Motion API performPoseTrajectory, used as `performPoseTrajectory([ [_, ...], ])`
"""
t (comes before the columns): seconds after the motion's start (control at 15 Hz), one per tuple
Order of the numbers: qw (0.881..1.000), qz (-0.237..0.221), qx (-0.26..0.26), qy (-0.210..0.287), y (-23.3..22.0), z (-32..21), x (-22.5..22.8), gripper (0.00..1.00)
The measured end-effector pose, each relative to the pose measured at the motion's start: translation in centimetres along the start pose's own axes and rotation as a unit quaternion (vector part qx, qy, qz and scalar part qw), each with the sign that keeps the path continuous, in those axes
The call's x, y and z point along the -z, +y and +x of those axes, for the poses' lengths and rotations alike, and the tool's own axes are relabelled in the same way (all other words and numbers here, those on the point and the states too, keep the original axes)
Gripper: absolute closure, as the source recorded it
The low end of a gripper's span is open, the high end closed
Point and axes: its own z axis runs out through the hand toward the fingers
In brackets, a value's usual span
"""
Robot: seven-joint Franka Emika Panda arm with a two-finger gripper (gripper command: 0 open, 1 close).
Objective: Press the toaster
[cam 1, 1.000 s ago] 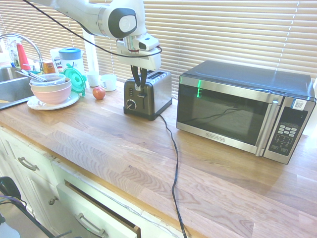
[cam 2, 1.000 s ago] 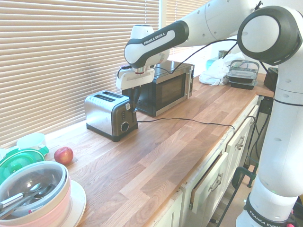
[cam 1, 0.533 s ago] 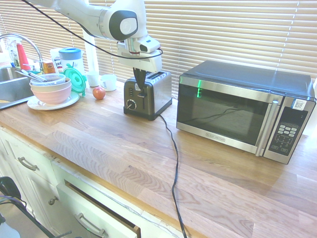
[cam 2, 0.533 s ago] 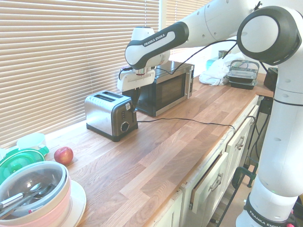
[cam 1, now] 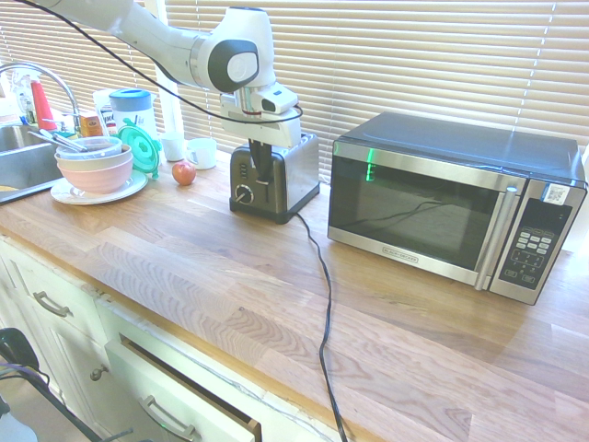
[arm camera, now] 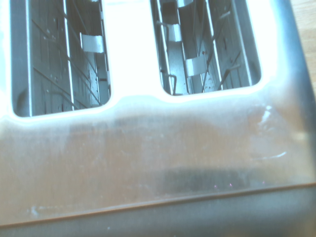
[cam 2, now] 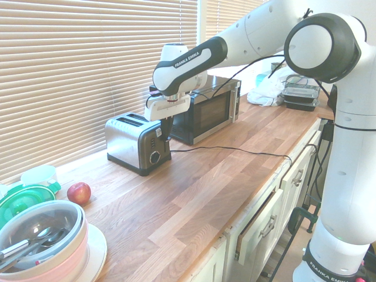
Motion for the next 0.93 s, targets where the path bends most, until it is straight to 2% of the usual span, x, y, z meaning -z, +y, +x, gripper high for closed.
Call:
performPoseTrajectory([
  [0.47,1.000,0.002,-0.002,-0.022,0.4,0.1,-4.1,1.00],
  [0.93,1.000,0.007,-0.003,-0.024,0.6,0.3,-4.1,1.00],
])
